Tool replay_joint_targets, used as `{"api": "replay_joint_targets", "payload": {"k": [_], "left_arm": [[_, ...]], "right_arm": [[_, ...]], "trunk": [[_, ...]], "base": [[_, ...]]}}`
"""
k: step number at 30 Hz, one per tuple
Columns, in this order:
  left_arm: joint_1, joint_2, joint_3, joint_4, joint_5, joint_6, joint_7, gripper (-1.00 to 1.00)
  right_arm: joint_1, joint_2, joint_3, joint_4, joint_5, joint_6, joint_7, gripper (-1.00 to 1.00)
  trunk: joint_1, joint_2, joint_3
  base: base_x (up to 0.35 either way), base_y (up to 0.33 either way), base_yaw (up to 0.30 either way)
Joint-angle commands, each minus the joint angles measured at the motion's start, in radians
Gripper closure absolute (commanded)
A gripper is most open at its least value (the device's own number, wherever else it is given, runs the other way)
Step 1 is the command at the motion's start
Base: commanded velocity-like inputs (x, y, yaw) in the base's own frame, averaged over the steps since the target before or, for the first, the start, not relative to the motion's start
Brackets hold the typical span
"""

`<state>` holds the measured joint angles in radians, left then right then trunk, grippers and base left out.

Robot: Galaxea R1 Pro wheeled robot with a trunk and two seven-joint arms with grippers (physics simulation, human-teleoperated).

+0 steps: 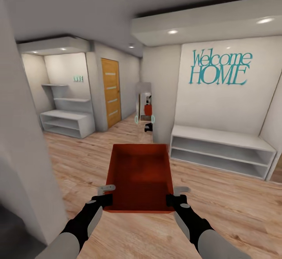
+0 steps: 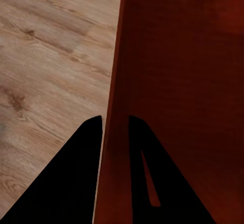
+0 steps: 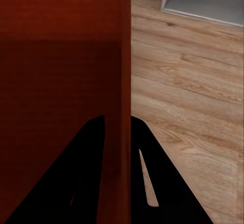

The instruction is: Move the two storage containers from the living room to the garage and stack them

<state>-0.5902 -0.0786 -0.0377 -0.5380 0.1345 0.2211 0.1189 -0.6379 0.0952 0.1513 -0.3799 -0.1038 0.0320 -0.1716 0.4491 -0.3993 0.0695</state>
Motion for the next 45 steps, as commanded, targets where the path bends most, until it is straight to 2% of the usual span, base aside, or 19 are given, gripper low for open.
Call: {"api": "replay_joint_targets", "payload": {"k": [1,45], "left_arm": [[0.0,0.014,0.013,-0.003,-0.001,0.006,0.013,1.0],[0.0,0.013,0.013,-0.003,-0.001,0.006,0.013,1.0]], "right_arm": [[0.0,-0.012,-0.007,-0.002,-0.008,0.003,-0.009,1.0],[0.0,-0.012,-0.007,-0.001,-0.01,0.004,-0.01,1.0]], "trunk": [[0.001,-0.001,0.0],[0.001,-0.001,0.0]], "base": [[0.322,0.0,0.218],[0.322,0.0,0.011]]}}
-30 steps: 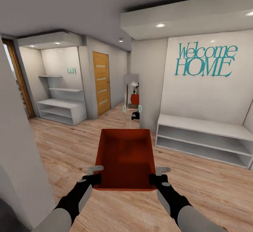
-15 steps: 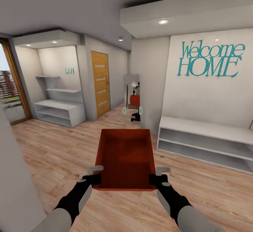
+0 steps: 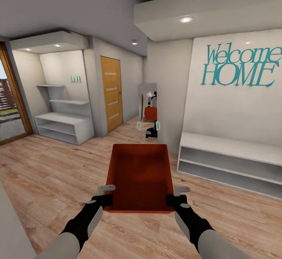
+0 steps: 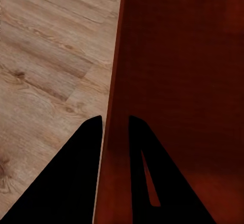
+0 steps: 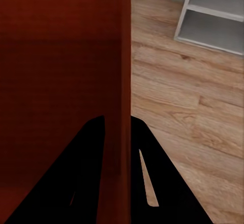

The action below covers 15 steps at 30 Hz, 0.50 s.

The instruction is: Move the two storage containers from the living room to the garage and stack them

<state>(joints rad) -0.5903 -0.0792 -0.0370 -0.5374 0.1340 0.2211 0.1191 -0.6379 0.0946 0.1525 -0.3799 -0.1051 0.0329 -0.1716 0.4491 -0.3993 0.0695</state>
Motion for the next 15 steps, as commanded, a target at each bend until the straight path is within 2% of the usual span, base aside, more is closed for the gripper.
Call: {"api": "replay_joint_targets", "payload": {"k": [1,11,15], "left_arm": [[0.0,0.014,0.012,-0.004,-0.001,0.006,0.013,1.0],[0.0,0.013,0.012,-0.004,-0.001,0.006,0.013,1.0],[0.0,0.013,0.012,-0.004,-0.001,0.006,0.013,1.0]], "right_arm": [[0.0,-0.011,-0.008,-0.002,-0.009,0.004,-0.009,1.0],[0.0,-0.012,-0.008,-0.002,-0.011,0.004,-0.011,1.0],[0.0,-0.012,-0.009,-0.002,-0.012,0.004,-0.01,1.0]], "trunk": [[0.001,-0.001,0.0],[0.001,-0.001,0.0],[0.001,-0.001,0.0]], "base": [[0.322,0.0,0.162],[0.322,0.0,0.241],[0.322,0.0,0.086]]}}
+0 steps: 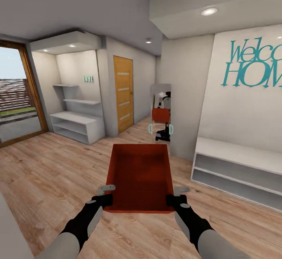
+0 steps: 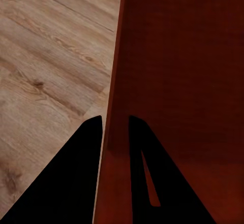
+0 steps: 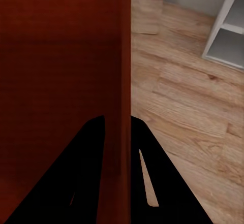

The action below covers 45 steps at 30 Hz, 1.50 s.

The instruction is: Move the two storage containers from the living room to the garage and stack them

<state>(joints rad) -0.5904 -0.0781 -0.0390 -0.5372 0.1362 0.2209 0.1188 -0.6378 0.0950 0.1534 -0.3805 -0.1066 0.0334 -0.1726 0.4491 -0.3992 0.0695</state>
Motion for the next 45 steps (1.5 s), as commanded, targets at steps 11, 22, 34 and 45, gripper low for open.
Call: {"api": "replay_joint_targets", "payload": {"k": [11,22,34,45], "left_arm": [[0.0,0.012,0.014,-0.004,-0.003,0.006,0.013,1.0],[0.0,0.012,0.014,-0.004,-0.003,0.006,0.013,1.0],[0.0,0.012,0.014,-0.004,-0.003,0.006,0.013,1.0],[0.0,0.012,0.014,-0.004,-0.003,0.006,0.013,1.0]], "right_arm": [[0.0,-0.012,-0.009,-0.004,-0.01,0.002,-0.01,1.0],[0.0,-0.012,-0.009,-0.004,-0.01,0.002,-0.01,1.0],[0.0,-0.012,-0.009,-0.003,-0.01,0.004,-0.01,1.0],[0.0,-0.012,-0.01,-0.003,-0.01,0.003,-0.01,1.0]], "trunk": [[0.001,-0.001,0.0],[0.001,-0.001,0.0],[0.001,-0.001,0.0],[0.001,-0.001,0.0]], "base": [[0.322,0.0,0.008],[0.322,0.0,0.0],[0.322,0.0,0.105],[0.322,0.0,0.261]]}}
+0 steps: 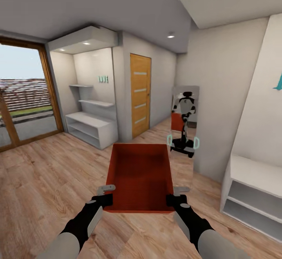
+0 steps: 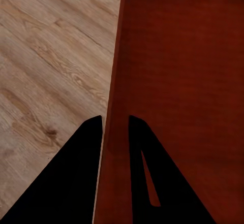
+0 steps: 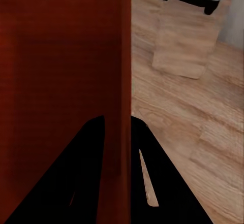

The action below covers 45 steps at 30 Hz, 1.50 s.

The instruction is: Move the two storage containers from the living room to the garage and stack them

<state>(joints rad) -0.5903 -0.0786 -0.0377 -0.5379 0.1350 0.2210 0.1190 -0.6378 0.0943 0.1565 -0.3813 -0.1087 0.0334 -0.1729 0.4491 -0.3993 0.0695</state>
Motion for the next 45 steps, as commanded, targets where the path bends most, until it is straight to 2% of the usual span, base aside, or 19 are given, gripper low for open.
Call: {"api": "replay_joint_targets", "payload": {"k": [1,31,45], "left_arm": [[0.0,0.013,0.013,-0.004,-0.002,0.006,0.013,1.0],[0.0,0.013,0.013,-0.005,-0.002,0.006,0.013,1.0],[0.0,0.014,0.013,-0.005,-0.002,0.006,0.013,1.0]], "right_arm": [[0.0,-0.012,-0.013,-0.002,-0.008,0.003,-0.01,1.0],[-0.001,-0.013,-0.014,-0.004,-0.008,0.003,-0.01,1.0],[-0.001,-0.013,-0.014,-0.004,-0.008,0.003,-0.008,1.0]], "trunk": [[0.001,-0.001,0.0],[0.001,-0.001,0.0],[0.001,-0.001,0.0]], "base": [[0.322,0.0,0.253],[0.322,0.0,0.233],[0.322,0.0,0.03]]}}
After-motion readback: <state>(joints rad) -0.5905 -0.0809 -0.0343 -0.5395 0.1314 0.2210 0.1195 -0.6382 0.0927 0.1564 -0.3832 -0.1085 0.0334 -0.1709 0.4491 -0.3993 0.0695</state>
